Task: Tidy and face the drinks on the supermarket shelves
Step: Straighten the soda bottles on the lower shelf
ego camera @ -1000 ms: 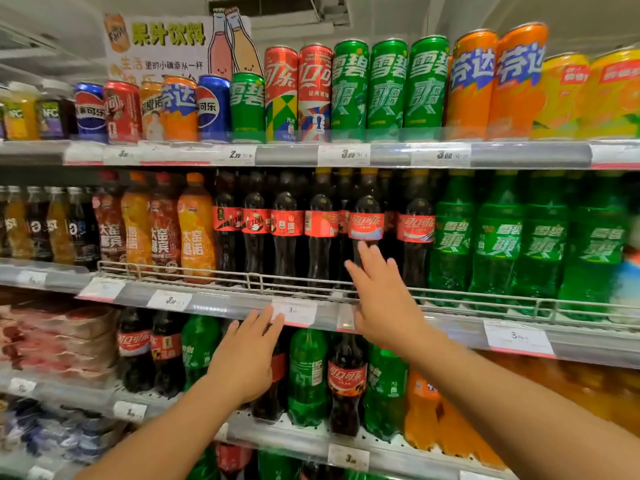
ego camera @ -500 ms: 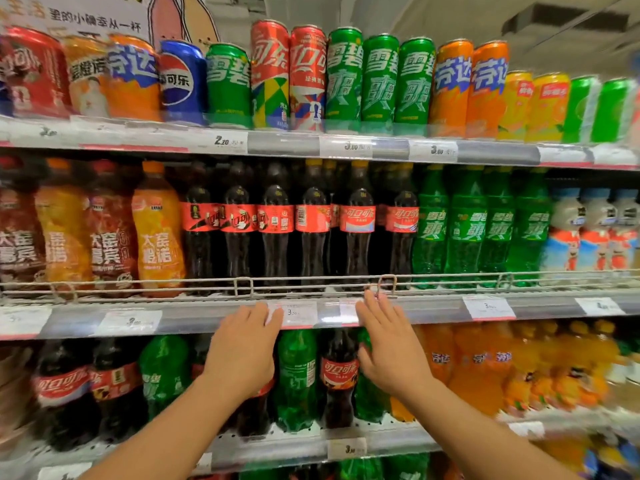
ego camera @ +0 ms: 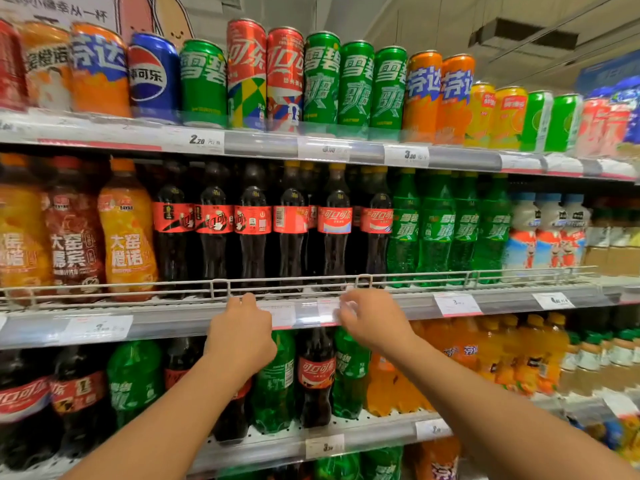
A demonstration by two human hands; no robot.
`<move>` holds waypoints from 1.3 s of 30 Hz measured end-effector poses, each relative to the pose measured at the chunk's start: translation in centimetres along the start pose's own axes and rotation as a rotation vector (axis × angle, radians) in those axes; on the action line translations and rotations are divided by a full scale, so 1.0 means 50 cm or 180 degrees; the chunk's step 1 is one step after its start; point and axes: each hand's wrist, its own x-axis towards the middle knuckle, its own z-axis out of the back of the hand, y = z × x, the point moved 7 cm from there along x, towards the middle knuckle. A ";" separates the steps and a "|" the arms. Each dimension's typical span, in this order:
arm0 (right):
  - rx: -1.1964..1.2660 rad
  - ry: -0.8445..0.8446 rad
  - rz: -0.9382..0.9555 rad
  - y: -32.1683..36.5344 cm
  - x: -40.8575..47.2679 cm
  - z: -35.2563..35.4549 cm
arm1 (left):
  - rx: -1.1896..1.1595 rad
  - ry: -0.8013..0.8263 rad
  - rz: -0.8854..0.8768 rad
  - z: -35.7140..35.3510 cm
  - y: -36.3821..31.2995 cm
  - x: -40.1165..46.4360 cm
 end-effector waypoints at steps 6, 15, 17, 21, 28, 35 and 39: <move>0.1630 -0.0578 -0.0932 -0.014 0.123 0.065 | 0.0116 0.0035 0.0068 -0.008 -0.008 -0.001; 0.1159 -0.0525 -0.1031 -0.025 0.165 0.039 | 0.0102 -0.0103 0.0172 0.000 -0.012 -0.006; 0.1208 -0.0551 -0.0952 -0.026 0.165 0.034 | 0.0084 -0.0165 0.0174 0.001 -0.012 -0.009; 0.1381 -0.0465 -0.0781 -0.020 0.151 0.026 | 0.0167 -0.0251 0.0173 -0.005 -0.009 -0.010; 0.0416 -0.0791 0.0671 -0.011 -0.048 -0.024 | -0.0064 -0.0648 -0.0227 -0.054 0.010 -0.061; -0.0621 -0.0307 0.0888 -0.057 -0.102 -0.120 | -0.0395 -0.0105 -0.0006 -0.200 -0.029 -0.173; -0.0802 -0.0242 0.0764 -0.055 -0.099 -0.139 | -0.0973 0.0646 0.0184 -0.320 -0.041 -0.270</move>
